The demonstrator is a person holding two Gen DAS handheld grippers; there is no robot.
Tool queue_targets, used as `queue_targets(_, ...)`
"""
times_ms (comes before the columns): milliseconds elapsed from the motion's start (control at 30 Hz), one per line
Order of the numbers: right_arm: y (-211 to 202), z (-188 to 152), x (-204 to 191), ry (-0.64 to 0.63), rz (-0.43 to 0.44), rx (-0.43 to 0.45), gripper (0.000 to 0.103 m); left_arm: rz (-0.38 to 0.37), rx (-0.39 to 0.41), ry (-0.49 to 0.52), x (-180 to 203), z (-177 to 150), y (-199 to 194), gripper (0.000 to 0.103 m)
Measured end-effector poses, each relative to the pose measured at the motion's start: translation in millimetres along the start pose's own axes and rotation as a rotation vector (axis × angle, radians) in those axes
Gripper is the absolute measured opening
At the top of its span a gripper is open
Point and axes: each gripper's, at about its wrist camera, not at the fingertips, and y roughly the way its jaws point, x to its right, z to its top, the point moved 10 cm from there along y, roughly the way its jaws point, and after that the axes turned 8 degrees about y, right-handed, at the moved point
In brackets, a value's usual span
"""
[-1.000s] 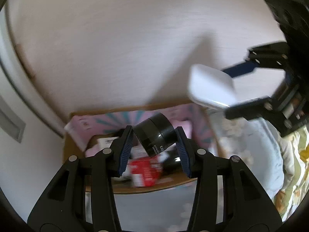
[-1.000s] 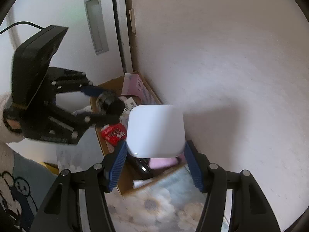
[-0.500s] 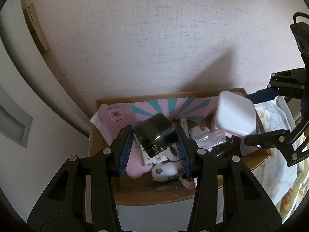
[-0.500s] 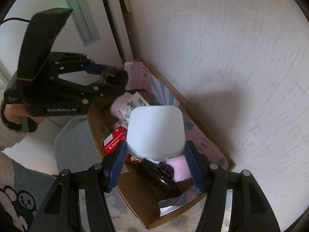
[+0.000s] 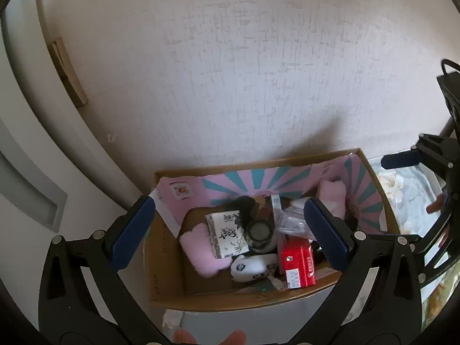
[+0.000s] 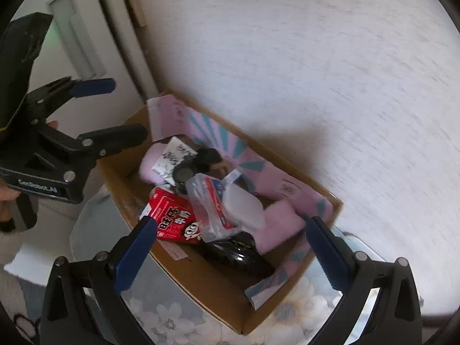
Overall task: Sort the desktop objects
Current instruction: 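Open both tools to drop the white case and black jar into the box, then withdraw both open tools from the box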
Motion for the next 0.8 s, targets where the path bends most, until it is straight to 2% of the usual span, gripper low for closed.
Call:
queue_targets(67, -4, -1, 4, 0.038, -0.030, 0.013, 0.102, -0.008, 0.007, 0.000, 2, 0, -1, 0.103)
queue_targets(100, -8, -1, 9, 0.070, -0.051, 0.022, 0.102, -0.038, 0.012, 0.003, 6, 1, -2, 0.103)
queue_targets(200, -24, -1, 23, 0.191, -0.122, 0.059, 0.102, -0.068, -0.013, -0.003, 13, 3, -12, 0.103)
queue_targets(333, -61, -11, 41, 0.348, -0.272, 0.093, 0.102, -0.033, -0.013, -0.011, 16, 8, -32, 0.103)
queue_targets(467, -101, -32, 53, 0.487, -0.352, 0.107, 0.102, -0.016, 0.012, -0.043, 25, 15, -61, 0.103)
queue_targets(600, -133, -51, 57, 0.522, -0.470, 0.125, 0.102, -0.015, 0.053, -0.068, 35, 20, -91, 0.103)
queue_targets(800, -167, -68, 52, 0.543, -0.537, 0.167, 0.102, -0.026, 0.096, -0.078, 52, 21, -129, 0.103)
